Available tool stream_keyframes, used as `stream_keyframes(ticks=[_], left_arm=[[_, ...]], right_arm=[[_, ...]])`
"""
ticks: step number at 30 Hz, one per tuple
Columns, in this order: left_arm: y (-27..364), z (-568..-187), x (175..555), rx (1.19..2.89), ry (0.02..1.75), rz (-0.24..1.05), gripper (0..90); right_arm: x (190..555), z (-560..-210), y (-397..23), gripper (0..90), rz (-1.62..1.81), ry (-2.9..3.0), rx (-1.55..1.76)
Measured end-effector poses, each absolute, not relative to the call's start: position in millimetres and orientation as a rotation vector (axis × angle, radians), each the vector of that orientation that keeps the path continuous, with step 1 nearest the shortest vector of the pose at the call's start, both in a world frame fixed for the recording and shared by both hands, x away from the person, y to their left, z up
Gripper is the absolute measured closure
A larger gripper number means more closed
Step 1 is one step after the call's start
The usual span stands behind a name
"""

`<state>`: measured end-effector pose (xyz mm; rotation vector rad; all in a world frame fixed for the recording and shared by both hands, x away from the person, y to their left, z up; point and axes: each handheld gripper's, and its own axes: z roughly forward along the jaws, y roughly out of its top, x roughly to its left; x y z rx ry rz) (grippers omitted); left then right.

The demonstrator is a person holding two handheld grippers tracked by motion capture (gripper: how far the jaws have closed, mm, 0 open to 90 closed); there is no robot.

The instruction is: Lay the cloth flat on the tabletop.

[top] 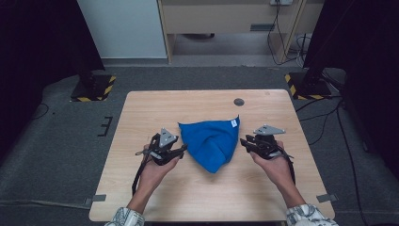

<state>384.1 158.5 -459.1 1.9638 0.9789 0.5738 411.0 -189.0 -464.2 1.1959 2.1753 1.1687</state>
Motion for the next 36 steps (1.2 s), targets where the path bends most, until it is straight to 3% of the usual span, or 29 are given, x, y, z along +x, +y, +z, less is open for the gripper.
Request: stream_keyframes(ticks=[7,27,36], left_arm=[[143.1,-467.1,374.2,1.958,0.954,0.53,47.4],[79.0,-483.3,360.5,2.018,0.827,0.393,19.4],[66.0,-488.4,355.7,2.024,0.794,0.356,14.4]], right_arm=[[406.6,-476.0,-178.3,62.4,1.152,2.202,1.202],[412.5,-495.4,-141.8,35.1,1.064,2.228,1.255],[413.5,-502.9,-141.2,27.3,1.031,2.233,1.299]])
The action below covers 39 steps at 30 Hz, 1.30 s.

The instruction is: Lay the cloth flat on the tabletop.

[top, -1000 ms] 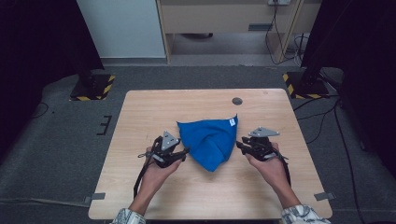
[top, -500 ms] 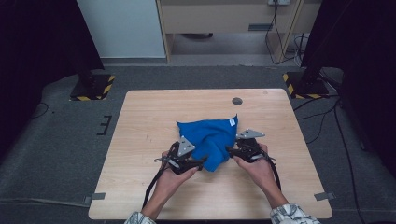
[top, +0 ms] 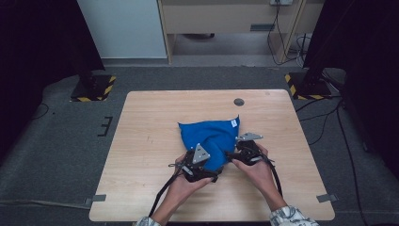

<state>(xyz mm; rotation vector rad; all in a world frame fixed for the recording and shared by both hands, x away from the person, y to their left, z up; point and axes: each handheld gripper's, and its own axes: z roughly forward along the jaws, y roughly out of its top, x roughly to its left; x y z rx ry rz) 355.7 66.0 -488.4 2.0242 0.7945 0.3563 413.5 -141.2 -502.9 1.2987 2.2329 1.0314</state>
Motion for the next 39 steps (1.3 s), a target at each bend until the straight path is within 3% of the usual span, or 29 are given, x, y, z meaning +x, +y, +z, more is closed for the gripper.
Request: stream_keyframes(ticks=[6,8,12,17,22,24,39], left_arm=[[62.4,-498.8,361.8,2.061,0.829,0.355,16.0],[63.9,-500.9,362.2,2.062,0.832,0.361,21.7],[68.5,-502.7,361.7,2.077,0.833,0.375,41.3],[72.6,-500.5,361.3,2.082,0.818,0.373,65.9],[79.6,-496.1,361.6,2.068,0.817,0.385,81.6],[85.5,-494.1,361.9,2.067,0.826,0.403,84.3],[159.2,-493.2,369.1,2.065,0.931,0.491,84.4]], right_arm=[[414.1,-507.3,-137.1,27.2,1.016,2.237,1.321],[414.1,-508.3,-136.8,27.7,1.012,2.238,1.323],[412.9,-511.1,-138.3,35.5,1.001,2.244,1.325],[411.2,-513.4,-141.0,59.6,1.015,2.258,1.319],[410.5,-512.8,-142.9,84.7,1.025,2.288,1.31],[410.7,-511.5,-145.4,88.8,1.034,2.285,1.308],[425.3,-508.5,-188.3,89.5,1.038,2.271,1.34]])
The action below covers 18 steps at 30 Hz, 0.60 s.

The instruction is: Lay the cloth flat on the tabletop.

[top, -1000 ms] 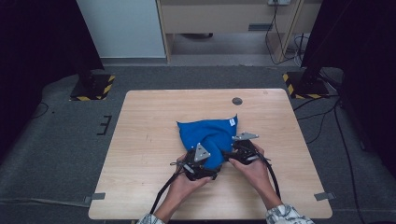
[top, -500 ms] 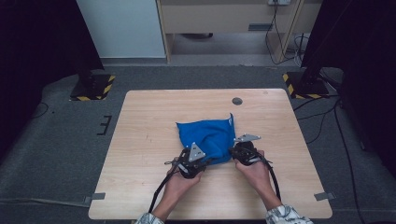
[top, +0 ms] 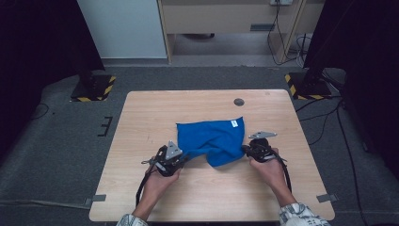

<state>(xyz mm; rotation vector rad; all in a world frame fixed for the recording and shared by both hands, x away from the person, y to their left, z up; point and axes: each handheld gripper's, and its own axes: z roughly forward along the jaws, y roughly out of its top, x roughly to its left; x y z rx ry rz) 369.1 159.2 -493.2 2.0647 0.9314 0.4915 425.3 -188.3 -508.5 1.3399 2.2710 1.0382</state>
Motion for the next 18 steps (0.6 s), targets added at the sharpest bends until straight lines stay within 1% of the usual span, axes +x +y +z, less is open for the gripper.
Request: stream_keyframes(ticks=[4,7,10,11,14,18], left_arm=[[167.0,-498.9,376.1,2.08,0.942,0.514,84.4],[165.8,-504.6,383.5,2.093,0.947,0.518,84.5],[162.2,-506.1,381.5,2.109,0.931,0.503,84.1],[161.1,-505.1,378.3,2.111,0.917,0.496,84.0],[159.7,-501.6,370.2,2.112,0.897,0.476,83.5],[158.8,-501.1,359.6,2.118,0.878,0.463,80.1]], right_arm=[[433.7,-511.0,-194.4,89.5,1.045,2.26,1.357],[441.3,-514.6,-196.4,89.5,1.038,2.258,1.375],[446.0,-517.0,-197.7,88.2,1.049,2.26,1.391],[446.0,-516.6,-198.8,85.0,1.054,2.256,1.383],[442.4,-512.0,-202.6,70.8,1.052,2.238,1.381],[424.6,-501.5,-206.5,59.3,1.049,2.235,1.325]])
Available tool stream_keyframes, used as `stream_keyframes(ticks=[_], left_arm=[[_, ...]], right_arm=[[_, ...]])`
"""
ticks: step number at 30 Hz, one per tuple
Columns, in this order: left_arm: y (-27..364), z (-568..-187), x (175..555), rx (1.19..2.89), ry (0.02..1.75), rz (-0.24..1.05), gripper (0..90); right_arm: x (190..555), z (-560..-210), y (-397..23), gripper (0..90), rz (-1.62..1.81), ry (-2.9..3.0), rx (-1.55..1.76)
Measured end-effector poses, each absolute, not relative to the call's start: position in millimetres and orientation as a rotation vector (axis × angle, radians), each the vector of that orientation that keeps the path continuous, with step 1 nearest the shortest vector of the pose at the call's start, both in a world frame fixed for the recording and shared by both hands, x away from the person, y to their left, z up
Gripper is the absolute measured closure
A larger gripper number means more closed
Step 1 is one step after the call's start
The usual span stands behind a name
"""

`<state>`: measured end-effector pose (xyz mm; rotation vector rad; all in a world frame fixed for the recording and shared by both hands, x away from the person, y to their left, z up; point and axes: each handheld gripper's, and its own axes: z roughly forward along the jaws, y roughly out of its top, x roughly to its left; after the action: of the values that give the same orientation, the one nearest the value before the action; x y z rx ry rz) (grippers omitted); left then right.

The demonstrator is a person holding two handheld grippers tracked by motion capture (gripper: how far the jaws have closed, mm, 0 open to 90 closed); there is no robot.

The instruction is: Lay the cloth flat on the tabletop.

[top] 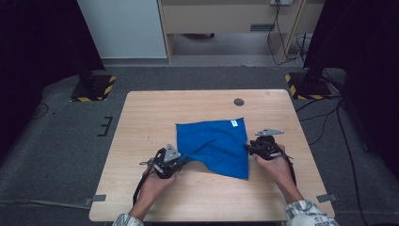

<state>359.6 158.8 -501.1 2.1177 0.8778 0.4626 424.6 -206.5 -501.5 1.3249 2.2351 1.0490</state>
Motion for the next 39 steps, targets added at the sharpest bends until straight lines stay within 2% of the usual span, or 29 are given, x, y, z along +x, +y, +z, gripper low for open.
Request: stream_keyframes(ticks=[5,6,9,13,20,24,26,29,36,39], left_arm=[[160.3,-503.4,351.5,2.113,0.885,0.464,74.8],[161.8,-503.6,350.9,2.106,0.895,0.463,74.1],[167.2,-504.9,349.1,2.085,0.912,0.468,64.6],[170.9,-506.3,343.2,2.081,0.902,0.46,58.8],[174.7,-509.6,343.8,2.072,0.915,0.466,63.8],[177.7,-509.3,344.6,2.058,0.928,0.457,71.5],[177.8,-509.8,344.8,2.067,0.923,0.448,76.4],[177.3,-510.3,344.3,2.082,0.916,0.448,81.4],[182.1,-511.8,347.2,2.082,0.937,0.458,84.3],[185.9,-511.9,348.8,2.077,0.945,0.463,84.3]], right_arm=[[400.0,-495.2,-207.7,48.0,1.039,2.237,1.262],[395.3,-494.7,-207.8,47.5,1.037,2.234,1.256],[380.5,-497.9,-206.9,44.6,1.029,2.266,1.233],[364.6,-507.3,-203.1,41.0,1.022,2.303,1.225],[361.1,-518.3,-197.7,37.8,1.0,2.33,1.232],[361.5,-522.9,-193.5,34.7,0.995,2.349,1.241],[361.3,-524.1,-191.6,40.2,0.994,2.36,1.239],[360.4,-524.0,-190.2,56.0,0.991,2.376,1.217],[359.8,-522.7,-192.8,87.3,1.006,2.427,1.194],[358.1,-521.4,-190.8,89.1,1.009,2.449,1.172]])
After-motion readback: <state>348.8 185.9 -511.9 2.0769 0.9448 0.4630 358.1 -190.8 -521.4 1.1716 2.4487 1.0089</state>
